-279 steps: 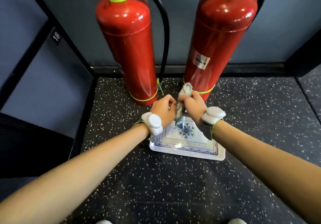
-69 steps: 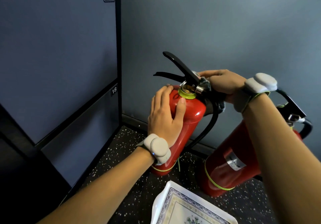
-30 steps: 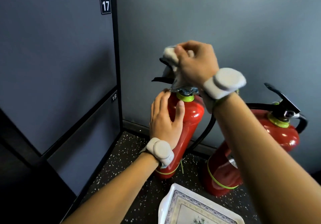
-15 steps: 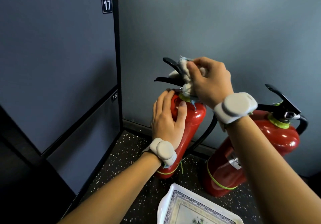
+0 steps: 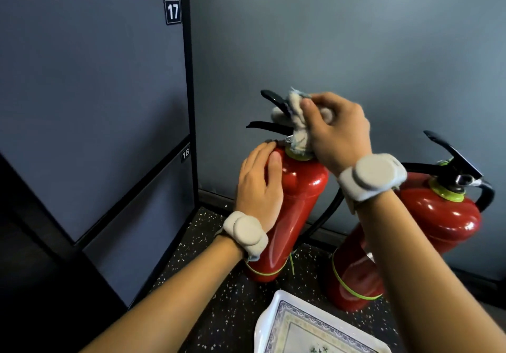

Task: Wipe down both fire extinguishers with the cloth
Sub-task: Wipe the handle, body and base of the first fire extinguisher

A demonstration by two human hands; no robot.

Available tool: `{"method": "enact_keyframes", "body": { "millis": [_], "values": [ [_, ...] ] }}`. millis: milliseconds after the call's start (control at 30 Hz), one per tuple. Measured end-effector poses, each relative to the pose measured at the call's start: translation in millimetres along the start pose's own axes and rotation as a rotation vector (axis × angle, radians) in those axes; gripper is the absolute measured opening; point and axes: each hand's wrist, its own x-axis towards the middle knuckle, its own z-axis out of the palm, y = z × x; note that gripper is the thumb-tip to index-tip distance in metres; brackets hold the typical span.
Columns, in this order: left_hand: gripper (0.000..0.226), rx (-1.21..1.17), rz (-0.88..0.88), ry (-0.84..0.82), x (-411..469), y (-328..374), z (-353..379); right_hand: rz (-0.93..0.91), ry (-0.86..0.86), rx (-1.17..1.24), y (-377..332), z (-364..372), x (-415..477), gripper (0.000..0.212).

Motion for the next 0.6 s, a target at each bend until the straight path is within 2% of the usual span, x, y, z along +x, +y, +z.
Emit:
{"method": "enact_keyframes", "body": {
  "millis": [133, 234, 334, 434, 501, 601],
  "values": [
    [0.023, -0.035, -0.002, 0.152, 3.6, 19.4, -16.0, 0.102, 0.054, 0.079, 10.0, -12.2, -12.0, 0.01],
    [0.019, -0.091, 0.015, 0.226, 6.8, 40.0, -23.2, 0.145, 0.068, 0.277, -1.1, -17.8, -14.2, 0.012],
    [0.025, -0.184, 0.037, 0.165, 8.1, 59.3, -25.3, 0.107, -0.067, 0.39, -20.4, -11.0, -24.2, 0.008],
    [0.035, -0.217, 0.029, 0.093, 2.6, 68.8, -24.8, 0.155, -0.231, 0.583, -36.0, -1.2, -36.5, 0.017],
    [0.033, -0.262, 0.014, 0.113, 0.4, 70.4, -26.9, 0.218, -0.309, 0.732, -39.2, -1.4, -40.8, 0.018],
    [0.022, -0.26, -0.002, 0.177, 5.6, 68.7, -32.3, 0.291, -0.353, 0.826, -34.3, -8.7, -43.7, 0.021]
  ]
}}
